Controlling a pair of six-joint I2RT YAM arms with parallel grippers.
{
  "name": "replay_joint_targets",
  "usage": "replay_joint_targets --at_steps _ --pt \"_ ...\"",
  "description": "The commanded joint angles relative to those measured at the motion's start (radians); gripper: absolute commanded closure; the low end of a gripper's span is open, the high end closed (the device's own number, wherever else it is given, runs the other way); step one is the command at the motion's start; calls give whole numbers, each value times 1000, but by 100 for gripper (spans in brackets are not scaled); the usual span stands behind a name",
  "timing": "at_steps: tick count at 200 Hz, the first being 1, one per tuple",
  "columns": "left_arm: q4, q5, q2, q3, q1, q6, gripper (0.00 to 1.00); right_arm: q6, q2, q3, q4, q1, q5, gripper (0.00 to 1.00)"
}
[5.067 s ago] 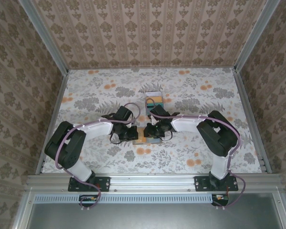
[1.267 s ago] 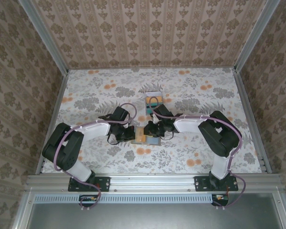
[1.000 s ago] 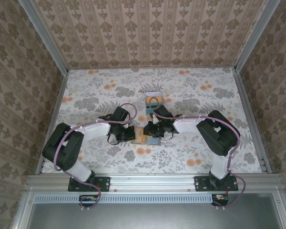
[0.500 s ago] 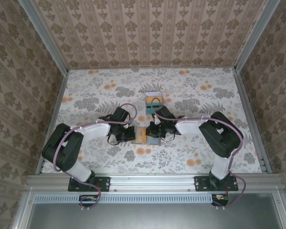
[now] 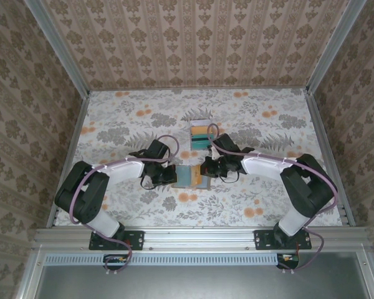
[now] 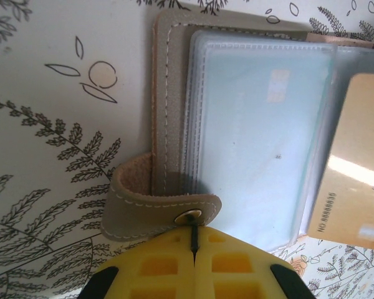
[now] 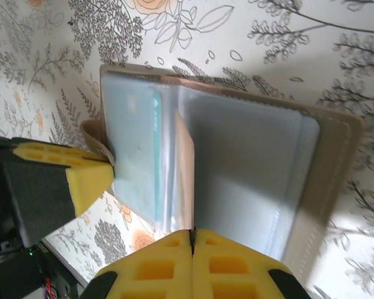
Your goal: Take the credit cards out of the card holder
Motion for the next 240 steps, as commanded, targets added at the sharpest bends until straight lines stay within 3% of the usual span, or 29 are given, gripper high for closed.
replay_joint_targets --at_steps 1,48,55,72,95,118,130,147,174,240 --pt "-70 -25 -10 13 5 1 100 -73 -55 30 -136 -23 29 100" --pt "-92 -24 -32 61 11 16 100 -263 -117 198 -388 -34 91 100" --pt "-95 -24 -38 66 14 18 96 -305 -114 243 -435 -34 108 100" --pt "-100 -30 -56 81 21 18 76 -413 -99 352 -542 -34 169 100" --pt "-119 -56 -93 103 31 26 64 -563 -60 487 -647 -34 266 100" --pt "-119 -58 -137 113 50 30 44 -735 -23 565 -655 -32 372 100" --pt "-124 -68 -162 118 61 32 22 -827 -9 591 -628 -32 408 100" --pt "-133 -92 -198 118 76 36 1 -969 2 605 -560 -32 440 100" --pt "-139 -109 -245 114 102 36 0 -1180 42 637 -479 -24 461 100" --pt "-154 -140 -338 82 166 31 0 -1550 253 750 -385 32 705 100"
